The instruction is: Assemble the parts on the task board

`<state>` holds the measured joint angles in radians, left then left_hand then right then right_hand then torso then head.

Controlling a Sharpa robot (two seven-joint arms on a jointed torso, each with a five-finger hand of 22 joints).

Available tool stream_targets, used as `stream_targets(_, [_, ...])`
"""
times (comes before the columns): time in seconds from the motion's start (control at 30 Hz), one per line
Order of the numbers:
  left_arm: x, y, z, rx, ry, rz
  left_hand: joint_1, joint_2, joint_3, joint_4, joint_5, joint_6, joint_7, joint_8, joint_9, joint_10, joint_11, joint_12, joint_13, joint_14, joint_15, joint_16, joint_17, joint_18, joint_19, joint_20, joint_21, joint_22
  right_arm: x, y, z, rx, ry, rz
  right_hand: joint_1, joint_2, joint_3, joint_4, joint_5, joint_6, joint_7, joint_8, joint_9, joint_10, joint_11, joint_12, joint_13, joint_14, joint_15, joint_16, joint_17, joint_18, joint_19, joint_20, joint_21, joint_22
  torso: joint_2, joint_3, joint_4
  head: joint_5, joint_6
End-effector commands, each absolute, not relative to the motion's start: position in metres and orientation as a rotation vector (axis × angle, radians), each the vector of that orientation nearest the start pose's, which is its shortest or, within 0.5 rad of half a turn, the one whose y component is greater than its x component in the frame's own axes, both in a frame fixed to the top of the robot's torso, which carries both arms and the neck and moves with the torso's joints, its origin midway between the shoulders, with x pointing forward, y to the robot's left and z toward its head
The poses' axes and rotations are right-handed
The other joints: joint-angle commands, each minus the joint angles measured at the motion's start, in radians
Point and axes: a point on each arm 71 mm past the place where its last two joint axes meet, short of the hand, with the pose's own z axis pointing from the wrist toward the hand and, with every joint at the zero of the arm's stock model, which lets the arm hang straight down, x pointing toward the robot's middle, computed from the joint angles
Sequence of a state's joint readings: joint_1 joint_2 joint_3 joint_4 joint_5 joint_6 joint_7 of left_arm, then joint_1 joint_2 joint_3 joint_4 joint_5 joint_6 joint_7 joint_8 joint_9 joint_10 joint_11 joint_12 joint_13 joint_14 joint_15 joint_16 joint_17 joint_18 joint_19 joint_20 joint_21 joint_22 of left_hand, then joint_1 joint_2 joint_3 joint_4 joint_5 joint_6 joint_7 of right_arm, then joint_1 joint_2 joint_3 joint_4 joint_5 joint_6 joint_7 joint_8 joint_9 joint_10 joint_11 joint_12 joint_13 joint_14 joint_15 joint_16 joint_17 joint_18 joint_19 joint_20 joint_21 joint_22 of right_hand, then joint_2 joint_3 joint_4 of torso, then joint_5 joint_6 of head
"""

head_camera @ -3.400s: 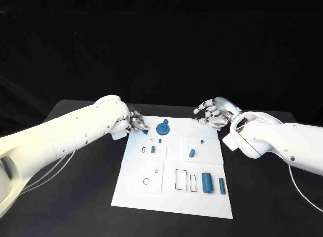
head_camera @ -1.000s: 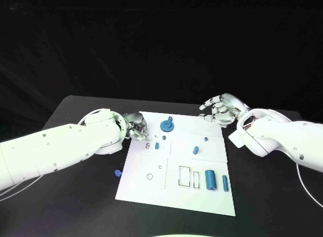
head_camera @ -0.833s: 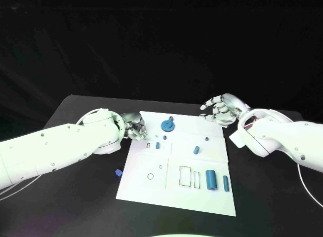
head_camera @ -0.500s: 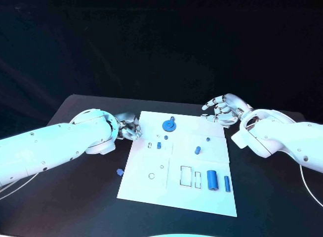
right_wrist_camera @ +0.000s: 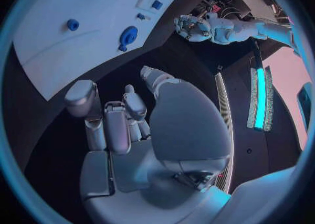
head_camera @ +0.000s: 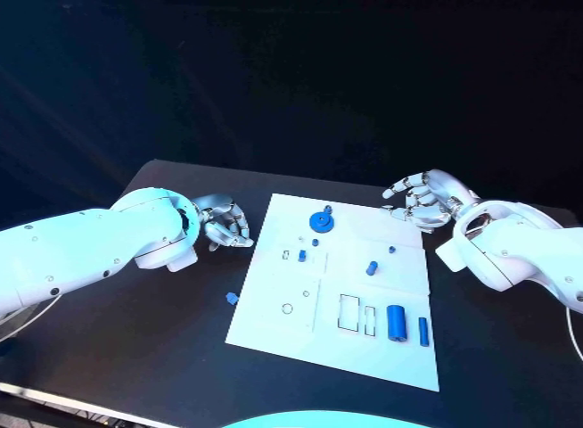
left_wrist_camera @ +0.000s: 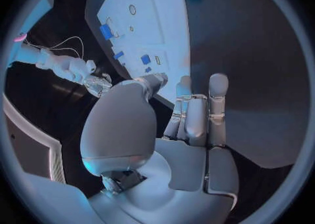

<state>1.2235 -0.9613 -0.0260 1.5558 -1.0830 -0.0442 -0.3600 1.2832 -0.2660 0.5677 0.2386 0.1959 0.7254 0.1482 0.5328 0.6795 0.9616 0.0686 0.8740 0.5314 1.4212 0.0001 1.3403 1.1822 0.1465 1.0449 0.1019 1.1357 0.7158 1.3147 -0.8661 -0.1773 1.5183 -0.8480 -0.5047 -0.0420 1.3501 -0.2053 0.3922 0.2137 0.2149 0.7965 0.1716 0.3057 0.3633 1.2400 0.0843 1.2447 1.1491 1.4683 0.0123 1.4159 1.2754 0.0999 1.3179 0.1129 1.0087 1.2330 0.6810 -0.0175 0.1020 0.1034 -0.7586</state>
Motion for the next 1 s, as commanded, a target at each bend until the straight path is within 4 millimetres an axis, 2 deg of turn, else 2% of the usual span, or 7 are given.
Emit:
stream_targets(0.03, [0.472,0.265,-0.197,-0.281,2.129,-0.559,0.025,-0.002,-0.012,-0.004,0.002,-0.012,0.003,-0.011,-0.017,-0.014,0.003,-0.019,-0.018,-0.015,0.003,-0.017,-0.025,0.022,-0.016,0.004,-0.023,-0.029,0.493,-0.228,-0.179,0.415,1.656,0.827,-0.001,-0.003,0.001,0.006,0.005,-0.006,-0.001,0.004,-0.001,-0.004,-0.001,-0.002,0.001,0.028,-0.007,-0.006,-0.001,0.015,-0.003,-0.003,-0.006,-0.001,-0.009,-0.0021,0.0063,0.031,-0.015])
stream_targets(0.2, [0.464,0.282,-0.201,-0.292,2.148,-0.515,0.032,-0.004,-0.025,0.002,0.002,-0.016,0.004,-0.015,-0.029,-0.022,0.005,-0.032,-0.031,-0.03,0.006,-0.035,-0.054,0.027,-0.035,0.007,-0.047,-0.063,0.492,-0.229,-0.182,0.418,1.662,0.826,0.0,-0.004,0.003,0.006,0.005,-0.007,-0.001,0.007,-0.003,-0.004,-0.001,-0.002,-0.001,0.028,-0.007,-0.007,-0.001,0.015,-0.002,-0.004,-0.01,-0.002,-0.017,-0.0039,0.0105,0.055,-0.025])
stream_targets(0.23, [0.463,0.285,-0.202,-0.294,2.15,-0.506,0.031,-0.007,-0.037,0.011,0.003,-0.021,0.006,-0.018,-0.036,-0.029,0.008,-0.038,-0.038,-0.056,0.008,-0.064,-0.094,0.036,-0.076,0.01,-0.086,-0.122,0.492,-0.228,-0.183,0.418,1.663,0.825,0.0,-0.004,0.003,0.006,0.005,-0.007,-0.001,0.007,-0.003,-0.004,-0.001,-0.002,-0.001,0.028,-0.007,-0.007,-0.001,0.015,-0.002,-0.004,-0.01,-0.002,-0.018,-0.0037,0.0106,0.06,-0.026])
stream_targets(0.37, [0.456,0.294,-0.206,-0.288,2.162,-0.459,0.031,-0.012,-0.067,0.026,0.002,-0.031,0.01,-0.017,-0.046,-0.033,0.013,-0.036,-0.044,-0.073,0.013,-0.079,-0.117,0.036,-0.082,0.016,-0.102,-0.131,0.491,-0.228,-0.185,0.42,1.667,0.825,0.0,-0.004,0.003,0.006,0.005,-0.007,-0.001,0.007,-0.003,-0.004,-0.001,-0.002,-0.001,0.028,-0.007,-0.007,-0.001,0.015,-0.002,-0.004,-0.01,-0.002,-0.024,-0.0048,0.0156,0.071,-0.035])
stream_targets(0.5, [0.449,0.299,-0.212,-0.255,2.172,-0.406,0.041,-0.007,-0.114,0.044,0.003,-0.015,0.006,0.008,-0.051,-0.02,0.01,-0.002,-0.037,-0.066,0.011,-0.065,-0.105,0.038,-0.077,0.017,-0.111,-0.137,0.491,-0.228,-0.187,0.421,1.671,0.825,0.0,-0.004,0.003,0.006,0.005,-0.007,-0.001,0.007,-0.003,-0.004,-0.001,-0.002,-0.001,0.028,-0.007,-0.007,-0.001,0.015,-0.002,-0.004,-0.01,-0.002,-0.028,-0.0056,0.0185,0.086,-0.039])
stream_targets(0.77, [0.437,0.297,-0.223,-0.194,2.15,-0.329,0.034,0.003,-0.169,0.052,0.003,0.008,-0.008,0.052,-0.057,-0.002,-0.003,0.06,-0.016,-0.031,0.001,-0.018,-0.05,0.028,-0.027,0.009,-0.078,-0.082,0.49,-0.228,-0.191,0.425,1.677,0.823,0.0,-0.004,0.003,0.006,0.005,-0.007,-0.001,0.007,-0.003,-0.004,-0.001,-0.002,-0.001,0.028,-0.007,-0.007,-0.001,0.015,-0.002,-0.004,-0.01,-0.002,-0.037,-0.0073,0.0259,0.102,-0.05])
stream_targets(1.0, [0.429,0.287,-0.228,-0.153,2.106,-0.34,0.046,0.008,-0.2,0.051,0.006,0.032,-0.025,0.102,-0.055,0.004,-0.018,0.105,0.001,-0.01,-0.011,0.015,-0.009,0.019,0.008,-0.001,-0.045,-0.032,0.49,-0.229,-0.194,0.427,1.682,0.82,0.0,-0.004,0.003,0.006,0.005,-0.007,-0.001,0.007,-0.003,-0.004,-0.001,-0.002,-0.001,0.028,-0.007,-0.007,-0.001,0.015,-0.002,-0.004,-0.01,-0.002,-0.035,-0.0059,0.024,0.112,-0.05])
